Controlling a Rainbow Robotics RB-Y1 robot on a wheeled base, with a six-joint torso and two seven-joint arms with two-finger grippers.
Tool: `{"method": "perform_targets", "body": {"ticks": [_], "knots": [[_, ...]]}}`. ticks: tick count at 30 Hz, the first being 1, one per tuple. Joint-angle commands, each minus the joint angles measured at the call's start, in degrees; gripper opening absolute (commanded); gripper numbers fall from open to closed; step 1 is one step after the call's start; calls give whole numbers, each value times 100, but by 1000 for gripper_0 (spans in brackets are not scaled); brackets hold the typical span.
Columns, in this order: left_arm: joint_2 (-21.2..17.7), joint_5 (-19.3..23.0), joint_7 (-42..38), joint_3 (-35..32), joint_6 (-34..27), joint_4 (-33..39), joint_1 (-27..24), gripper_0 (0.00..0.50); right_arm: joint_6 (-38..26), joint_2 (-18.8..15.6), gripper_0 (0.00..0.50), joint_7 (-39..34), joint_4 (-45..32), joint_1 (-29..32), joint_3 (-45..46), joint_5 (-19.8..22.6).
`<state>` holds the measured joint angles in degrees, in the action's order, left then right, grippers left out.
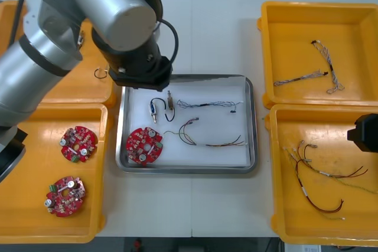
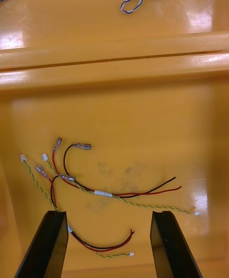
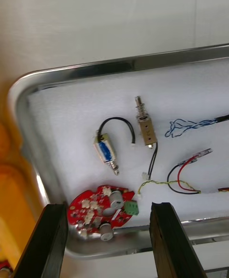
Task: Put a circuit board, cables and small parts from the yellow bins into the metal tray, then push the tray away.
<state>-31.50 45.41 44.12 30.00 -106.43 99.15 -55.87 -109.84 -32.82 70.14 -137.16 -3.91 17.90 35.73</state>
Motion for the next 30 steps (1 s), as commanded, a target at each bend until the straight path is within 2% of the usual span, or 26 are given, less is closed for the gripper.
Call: {"method": "perform_targets", "body": {"ticks": [1,6,10,14,19,25,30], "knots": [[-542,179,571,-847,-357,807,340,500,-16,-58,500,-18,-197,110,-93,48],[-973,460,993,-1383,-357,1326,744,500,-16,-163,500,-9,-320,92,-181,145],[-1438,794,1380,-2024,-357,1721,1227,500,-16,-374,500,-44,-391,-101,-550,224],[-1816,1137,1758,-2631,-357,1844,1720,500,-16,-532,500,-97,-391,-470,-867,602],[-2115,1357,2224,-3387,-357,1985,2396,500,-16,-611,500,-150,-382,-936,-1368,901],[-2308,1383,2698,-4064,-357,2143,3099,500,-16,-611,500,-202,-268,-1683,-2510,716],[-2361,1392,2786,-4529,-357,2143,3556,500,-16,-602,500,-220,-136,-2351,-3662,549]]}}
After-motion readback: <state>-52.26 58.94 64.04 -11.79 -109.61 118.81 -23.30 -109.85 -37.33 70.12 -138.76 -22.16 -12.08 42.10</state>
